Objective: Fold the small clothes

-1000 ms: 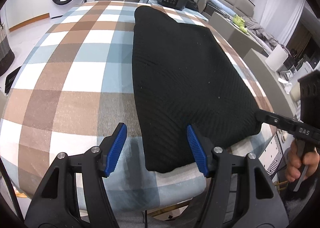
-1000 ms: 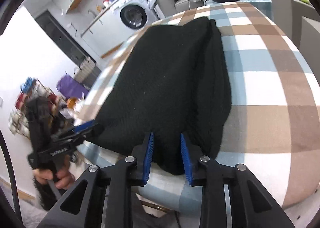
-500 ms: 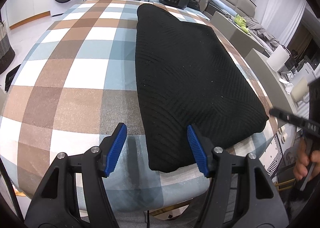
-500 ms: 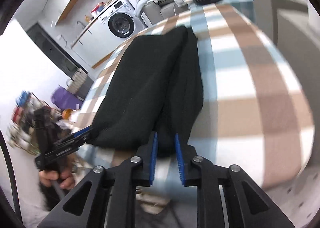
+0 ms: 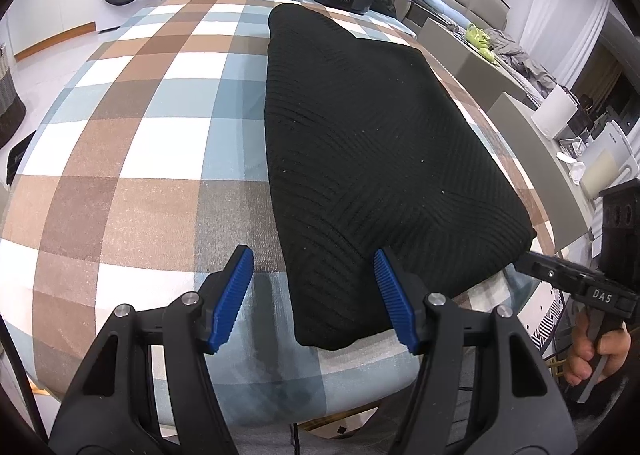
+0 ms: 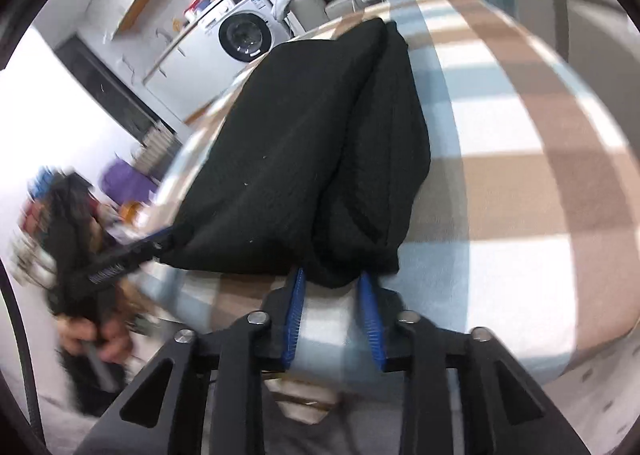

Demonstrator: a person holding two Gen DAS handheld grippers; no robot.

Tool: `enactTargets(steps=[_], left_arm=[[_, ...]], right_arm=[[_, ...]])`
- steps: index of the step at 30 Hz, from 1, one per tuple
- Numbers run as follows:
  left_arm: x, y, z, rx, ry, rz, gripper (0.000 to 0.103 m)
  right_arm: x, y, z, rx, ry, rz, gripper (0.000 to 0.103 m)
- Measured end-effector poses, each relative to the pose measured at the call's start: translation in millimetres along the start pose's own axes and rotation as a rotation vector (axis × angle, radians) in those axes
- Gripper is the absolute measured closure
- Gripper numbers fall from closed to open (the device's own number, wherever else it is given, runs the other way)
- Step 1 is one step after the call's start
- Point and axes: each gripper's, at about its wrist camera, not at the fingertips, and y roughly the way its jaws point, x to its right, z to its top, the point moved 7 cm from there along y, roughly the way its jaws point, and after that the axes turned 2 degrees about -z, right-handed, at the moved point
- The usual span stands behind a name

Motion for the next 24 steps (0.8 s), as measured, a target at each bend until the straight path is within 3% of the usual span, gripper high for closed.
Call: enactTargets(steps=[5, 10, 13, 19, 24], left_arm=[[-0.1, 2.3, 1.1, -0.005, 0.007, -0.002, 0.043], [-3.1, 4.8, 0.3, -0.008, -0.007, -0.005, 0.04], [-3.9, 7.2, -0.4, -0.015, -0.013, -0.009, 0.04], [-4.9, 8.4, -0.2, -0.016, -0.008, -0.006, 0.04], [-5.7, 9.7, 0.6, -0.019, -0.011, -0.011, 0.04]], right_arm=[[-20.7, -7.5, 11.9, 0.026, -0.222, -0.172, 0.096], [-23.2, -20.4, 19.4, 0.078, -0.247, -0.17, 0.096], [-8.5, -3.9, 10.0, 0.014, -0.237, -0.21, 0.096], [20.9, -9.3, 7.7, 0.015, -0.04, -0.171, 0.093], [41.4, -23.5, 9.6, 0.071, 0.192, 0.055, 0.091]])
